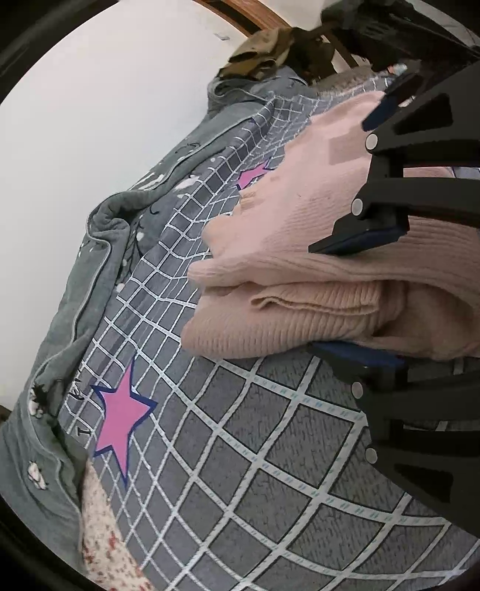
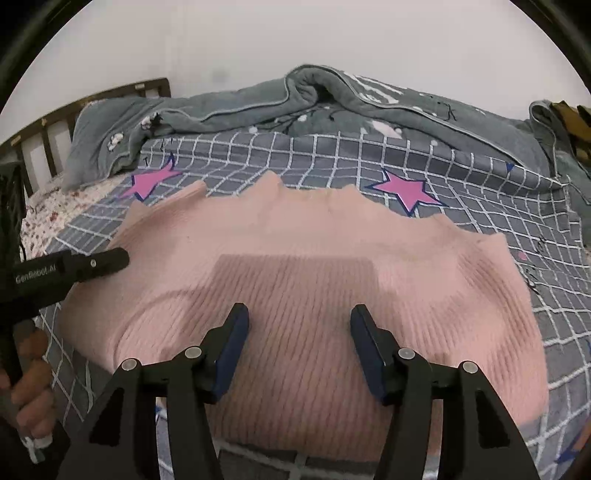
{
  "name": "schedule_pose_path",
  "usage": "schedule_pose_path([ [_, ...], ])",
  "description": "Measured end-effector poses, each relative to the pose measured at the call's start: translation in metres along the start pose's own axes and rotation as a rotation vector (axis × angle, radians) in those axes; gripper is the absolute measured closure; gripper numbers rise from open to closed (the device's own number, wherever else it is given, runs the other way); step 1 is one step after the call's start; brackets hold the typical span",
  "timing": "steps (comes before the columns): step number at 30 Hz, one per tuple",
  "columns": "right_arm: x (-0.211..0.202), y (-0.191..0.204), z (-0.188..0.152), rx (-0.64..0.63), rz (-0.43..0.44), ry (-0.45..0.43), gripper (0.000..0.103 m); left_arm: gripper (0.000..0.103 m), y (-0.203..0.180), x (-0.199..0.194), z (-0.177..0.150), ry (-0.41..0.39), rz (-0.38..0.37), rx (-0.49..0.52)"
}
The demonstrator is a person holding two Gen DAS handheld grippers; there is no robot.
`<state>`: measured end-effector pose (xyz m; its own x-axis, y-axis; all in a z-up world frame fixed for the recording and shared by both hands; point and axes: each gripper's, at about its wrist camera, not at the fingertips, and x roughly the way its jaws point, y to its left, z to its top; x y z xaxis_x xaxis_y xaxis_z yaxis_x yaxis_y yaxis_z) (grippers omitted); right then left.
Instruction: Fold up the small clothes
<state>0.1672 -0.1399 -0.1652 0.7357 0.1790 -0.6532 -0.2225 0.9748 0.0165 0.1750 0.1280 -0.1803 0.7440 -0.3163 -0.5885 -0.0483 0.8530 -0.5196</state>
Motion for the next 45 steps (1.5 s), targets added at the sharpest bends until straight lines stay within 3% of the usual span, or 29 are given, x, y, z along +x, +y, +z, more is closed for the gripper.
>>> schedule_pose_path([
  [12,0.025,0.014,0.009,-0.031,-0.141,-0.057,0.043,0.054,-0.013,0.009,0.001,0.005,0.065,0.069],
  [17,0.015,0.007,0.000,-0.016,-0.103,-0.071,0.043,0.054,-0.022,0.015,0.002,-0.009,0.109,0.088],
  [19,0.009,0.008,-0.002,-0.038,-0.103,-0.072,0.043,0.065,-0.025,0.016,0.001,-0.020,0.117,0.094],
  [24,-0.001,0.013,-0.017,-0.088,-0.098,-0.092,0.043,0.078,-0.033,0.011,-0.002,-0.041,0.152,0.127],
  [30,-0.026,-0.018,-0.011,-0.018,0.062,-0.084,0.043,0.081,-0.047,-0.006,0.009,-0.002,0.155,0.098],
  [32,-0.034,-0.032,-0.009,-0.001,0.078,-0.095,0.043,0.081,-0.063,-0.016,0.015,-0.006,0.139,0.098],
  [37,-0.057,-0.072,-0.005,0.054,0.039,-0.147,0.043,0.082,-0.121,-0.029,0.025,-0.003,0.179,0.158],
  [45,-0.099,-0.153,-0.010,0.178,-0.044,-0.222,0.040,0.082,-0.234,-0.018,0.008,0.042,0.109,0.232],
])
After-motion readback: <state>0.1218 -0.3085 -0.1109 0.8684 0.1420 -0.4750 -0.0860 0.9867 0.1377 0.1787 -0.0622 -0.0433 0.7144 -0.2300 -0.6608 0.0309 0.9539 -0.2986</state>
